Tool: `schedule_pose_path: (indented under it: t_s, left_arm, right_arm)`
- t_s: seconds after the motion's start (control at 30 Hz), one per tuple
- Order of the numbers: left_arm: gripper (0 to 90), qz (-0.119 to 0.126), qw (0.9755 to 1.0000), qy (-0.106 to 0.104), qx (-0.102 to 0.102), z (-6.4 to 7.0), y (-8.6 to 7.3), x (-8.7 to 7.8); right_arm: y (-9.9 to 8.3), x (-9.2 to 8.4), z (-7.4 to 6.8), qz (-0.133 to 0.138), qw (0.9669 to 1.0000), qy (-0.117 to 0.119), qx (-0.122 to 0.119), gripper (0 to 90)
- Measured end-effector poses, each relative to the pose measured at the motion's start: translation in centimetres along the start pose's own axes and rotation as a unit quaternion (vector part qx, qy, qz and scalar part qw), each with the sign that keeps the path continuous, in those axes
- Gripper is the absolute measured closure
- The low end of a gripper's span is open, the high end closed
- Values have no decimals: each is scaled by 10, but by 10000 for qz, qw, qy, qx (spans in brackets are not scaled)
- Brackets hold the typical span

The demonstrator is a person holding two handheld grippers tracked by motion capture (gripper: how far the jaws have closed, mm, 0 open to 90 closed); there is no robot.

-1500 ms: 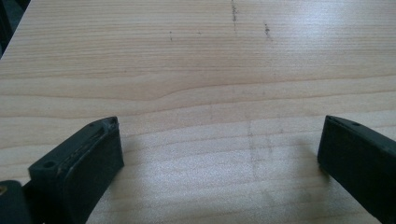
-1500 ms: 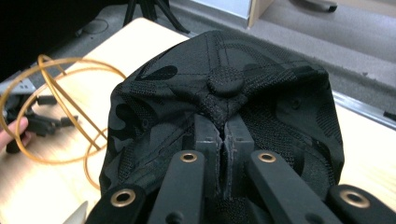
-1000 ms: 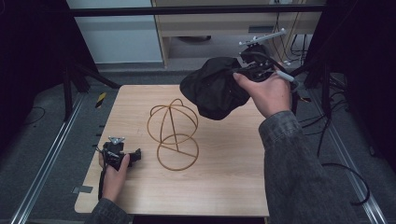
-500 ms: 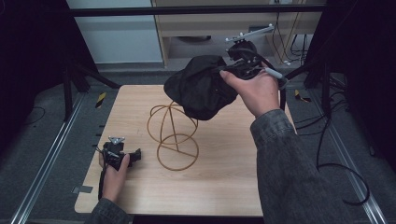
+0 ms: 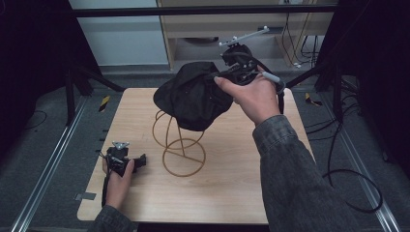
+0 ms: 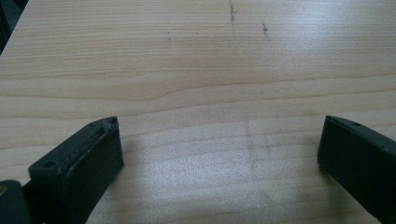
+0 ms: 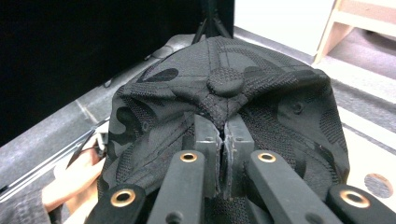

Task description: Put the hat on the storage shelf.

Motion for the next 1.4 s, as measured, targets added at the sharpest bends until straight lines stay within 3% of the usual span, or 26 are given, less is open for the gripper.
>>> schedule_pose_path:
  t_s: [0.4,0.67,1.4]
  left_arm:
    - [0,1,10000,1,11,0,0,0]
    - [0,3,10000,-5,6,0,0,0]
    - [0,-4,10000,-16,38,1,0,0]
  right_arm:
    - [-3,16,-15,-289,9989,232,-275,869]
    - [-16,26,-9,-590,9970,341,-357,867]
    - [-41,35,-2,-974,9937,347,-425,867]
Point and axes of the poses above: each handheld gripper's, and its own axes: x roughly forward along the jaws, y roughly out of its top, z roughly to its right, the point moved 3 cm from there along x, roughly forward along the jaws, and after that the axes turned 6 degrees about -z, right-handed, at the moved point
